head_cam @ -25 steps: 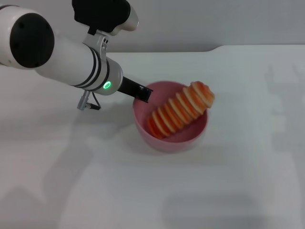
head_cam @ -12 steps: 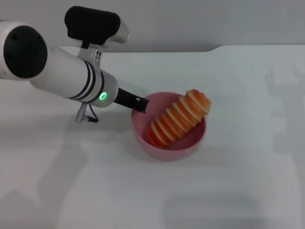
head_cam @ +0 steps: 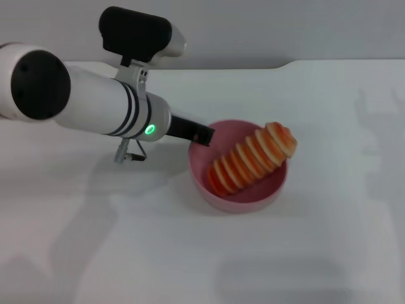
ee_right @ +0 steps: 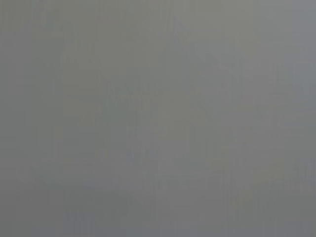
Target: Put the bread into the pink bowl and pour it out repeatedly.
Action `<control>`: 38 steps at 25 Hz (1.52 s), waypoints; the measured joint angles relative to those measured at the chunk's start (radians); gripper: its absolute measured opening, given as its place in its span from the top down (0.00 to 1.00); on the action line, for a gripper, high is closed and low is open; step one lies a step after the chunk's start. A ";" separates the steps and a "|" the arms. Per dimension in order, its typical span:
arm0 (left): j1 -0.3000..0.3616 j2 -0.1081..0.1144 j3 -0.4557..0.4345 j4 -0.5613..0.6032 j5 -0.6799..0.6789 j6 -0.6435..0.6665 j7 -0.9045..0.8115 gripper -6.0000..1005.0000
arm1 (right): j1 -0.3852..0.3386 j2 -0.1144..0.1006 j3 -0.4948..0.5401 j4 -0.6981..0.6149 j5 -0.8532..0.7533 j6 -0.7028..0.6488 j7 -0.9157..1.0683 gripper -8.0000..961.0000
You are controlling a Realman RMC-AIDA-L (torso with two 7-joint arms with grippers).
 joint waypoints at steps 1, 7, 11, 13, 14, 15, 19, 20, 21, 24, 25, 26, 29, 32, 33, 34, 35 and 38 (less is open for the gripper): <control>0.007 0.000 0.015 0.010 0.000 0.022 0.008 0.77 | -0.001 0.000 0.000 0.000 0.001 0.003 0.000 0.31; 0.028 -0.001 0.053 0.047 0.005 0.103 0.029 0.77 | -0.009 -0.002 0.001 -0.019 0.071 0.063 0.000 0.31; 0.067 0.004 0.051 0.095 0.060 0.232 0.042 0.64 | -0.010 -0.002 0.003 -0.019 0.077 0.077 0.000 0.31; 0.111 0.006 0.026 0.139 0.094 0.342 0.064 0.53 | -0.008 -0.001 0.003 -0.010 0.077 0.078 0.000 0.31; 0.111 0.006 0.026 0.139 0.094 0.342 0.064 0.47 | -0.006 -0.001 0.003 -0.005 0.077 0.077 0.000 0.31; 0.123 0.006 0.007 0.149 0.100 0.382 0.076 0.42 | -0.004 -0.001 0.004 0.003 0.077 0.075 -0.001 0.31; 0.161 0.006 -0.078 0.140 0.102 0.576 0.110 0.30 | 0.003 -0.002 0.006 0.042 0.069 0.041 -0.032 0.31; 0.191 0.006 -0.078 0.107 0.103 0.731 0.122 0.29 | 0.004 -0.002 0.001 0.054 0.068 0.018 -0.037 0.31; 0.199 0.006 -0.076 0.095 0.103 0.774 0.126 0.27 | 0.005 -0.002 -0.004 0.064 0.068 -0.005 -0.037 0.31; 0.216 0.006 -0.072 0.036 0.103 0.881 0.145 0.21 | 0.002 -0.001 -0.001 0.074 0.094 -0.011 -0.031 0.31; 0.222 0.006 -0.070 0.005 0.103 0.911 0.151 0.19 | 0.002 -0.001 0.007 0.078 0.108 -0.001 -0.030 0.31; 0.231 0.006 -0.066 -0.016 0.103 0.937 0.151 0.17 | 0.003 -0.002 0.014 0.087 0.120 0.005 -0.029 0.31; 0.279 0.003 -0.012 -0.097 0.098 1.111 0.138 0.15 | 0.004 -0.003 0.026 0.124 0.131 0.003 -0.023 0.31; 0.314 0.002 0.051 -0.197 0.095 1.323 0.078 0.15 | 0.007 -0.002 0.027 0.162 0.131 -0.008 -0.003 0.31; 0.318 0.002 0.061 -0.225 0.094 1.374 0.050 0.15 | 0.008 -0.002 0.025 0.177 0.131 -0.019 0.009 0.31; 0.320 0.002 0.066 -0.248 0.095 1.398 0.022 0.15 | 0.010 -0.001 0.022 0.190 0.131 -0.031 0.023 0.31; 0.321 0.002 0.070 -0.279 0.095 1.423 -0.021 0.15 | 0.011 -0.001 0.017 0.203 0.131 -0.044 0.039 0.31; 0.314 0.003 0.071 -0.357 0.096 1.454 -0.101 0.15 | 0.015 -0.003 -0.002 0.240 0.122 -0.091 0.100 0.31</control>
